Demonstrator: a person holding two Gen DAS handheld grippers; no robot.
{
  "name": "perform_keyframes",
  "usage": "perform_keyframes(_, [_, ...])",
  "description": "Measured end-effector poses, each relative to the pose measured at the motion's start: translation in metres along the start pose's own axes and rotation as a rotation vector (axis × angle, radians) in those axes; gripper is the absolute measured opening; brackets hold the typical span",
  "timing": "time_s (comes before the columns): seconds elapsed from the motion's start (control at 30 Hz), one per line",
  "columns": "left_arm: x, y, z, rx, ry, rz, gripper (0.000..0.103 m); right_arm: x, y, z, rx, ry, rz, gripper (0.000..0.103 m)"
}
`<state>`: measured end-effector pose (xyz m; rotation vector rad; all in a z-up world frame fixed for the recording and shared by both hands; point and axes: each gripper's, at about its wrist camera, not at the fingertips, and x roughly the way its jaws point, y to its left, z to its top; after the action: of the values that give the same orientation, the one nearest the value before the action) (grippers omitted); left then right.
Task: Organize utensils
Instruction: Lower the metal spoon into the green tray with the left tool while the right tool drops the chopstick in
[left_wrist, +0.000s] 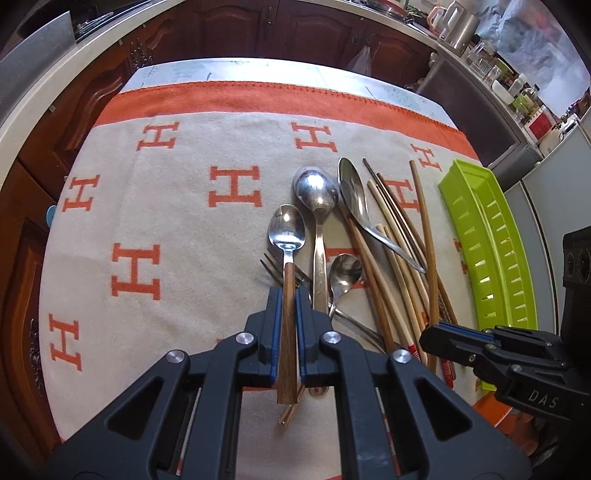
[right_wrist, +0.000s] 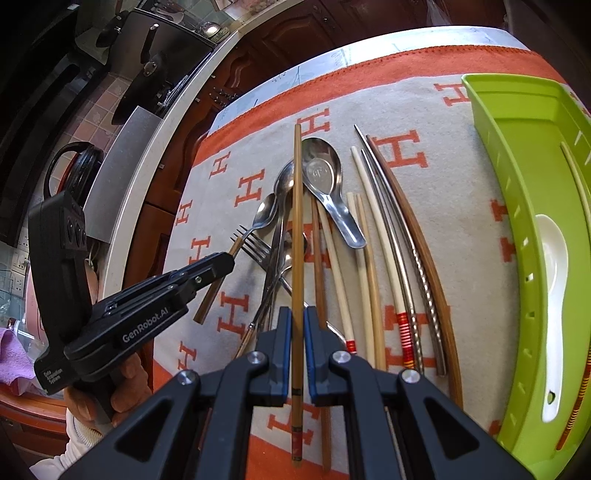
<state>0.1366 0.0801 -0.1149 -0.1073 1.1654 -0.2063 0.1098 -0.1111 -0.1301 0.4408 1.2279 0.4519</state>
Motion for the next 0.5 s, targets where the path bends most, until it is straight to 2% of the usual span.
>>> perform_keyframes(0.2, [-0.028, -0.004, -0.009, -0.005, -0.081, 0.009, 0.005, -0.013, -0.006, -0.004, 0.006, -0.021, 0.007, 0.006])
perform_keyframes(0.4, [-0.045, -0.014, -0.011, 0.003, -0.109, -0.005, 0.005, -0.025, -0.01, -0.009, 0.015, -0.045, 0.006, 0.006])
perform_keyframes(0.5, [-0.056, -0.03, -0.013, 0.029, -0.128, -0.029, 0.005, -0.038, -0.013, -0.013, 0.014, -0.066, -0.001, 0.006])
